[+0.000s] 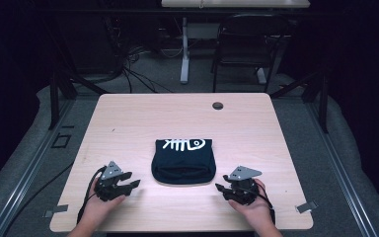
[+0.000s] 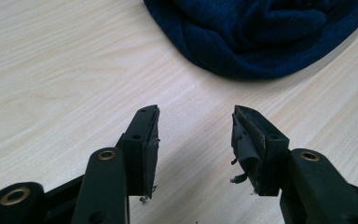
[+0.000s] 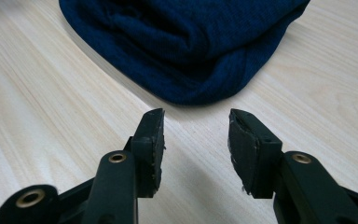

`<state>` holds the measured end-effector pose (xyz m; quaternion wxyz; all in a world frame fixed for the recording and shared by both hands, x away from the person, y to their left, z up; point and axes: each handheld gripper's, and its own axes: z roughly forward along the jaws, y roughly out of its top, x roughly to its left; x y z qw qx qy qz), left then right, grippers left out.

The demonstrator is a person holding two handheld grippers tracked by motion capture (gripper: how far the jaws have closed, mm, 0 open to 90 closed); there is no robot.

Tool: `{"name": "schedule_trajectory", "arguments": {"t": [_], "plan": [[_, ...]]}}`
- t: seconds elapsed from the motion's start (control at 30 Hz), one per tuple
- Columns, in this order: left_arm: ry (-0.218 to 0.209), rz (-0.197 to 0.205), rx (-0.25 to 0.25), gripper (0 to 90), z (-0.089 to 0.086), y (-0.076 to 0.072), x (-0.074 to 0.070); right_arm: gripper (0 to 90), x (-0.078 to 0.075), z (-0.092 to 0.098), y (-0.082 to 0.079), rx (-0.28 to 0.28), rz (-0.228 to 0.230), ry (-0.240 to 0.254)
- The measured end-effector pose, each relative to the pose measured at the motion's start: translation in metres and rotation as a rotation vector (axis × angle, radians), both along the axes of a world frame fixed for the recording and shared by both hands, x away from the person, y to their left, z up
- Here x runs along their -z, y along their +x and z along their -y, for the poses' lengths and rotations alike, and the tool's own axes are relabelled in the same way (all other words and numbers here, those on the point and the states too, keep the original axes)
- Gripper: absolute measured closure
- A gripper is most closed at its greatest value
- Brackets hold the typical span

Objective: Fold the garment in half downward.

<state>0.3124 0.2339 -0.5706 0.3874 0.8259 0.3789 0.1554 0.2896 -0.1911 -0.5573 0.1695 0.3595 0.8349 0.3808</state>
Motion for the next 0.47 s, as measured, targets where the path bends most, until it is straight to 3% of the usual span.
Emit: {"name": "schedule_trajectory", "arguments": {"t": [0.3,0.47], "plan": [[0.006,-0.014,0.009,51.5,0.0033,0.0015,0.0035,54.9,0.0075,-0.0043,0.0006,-0.003,0.016,-0.064],[-0.002,-0.011,0.012,50.3,0.0052,0.0009,0.0021,53.5,0.0081,-0.0058,0.0003,-0.005,0.024,-0.058]]}}
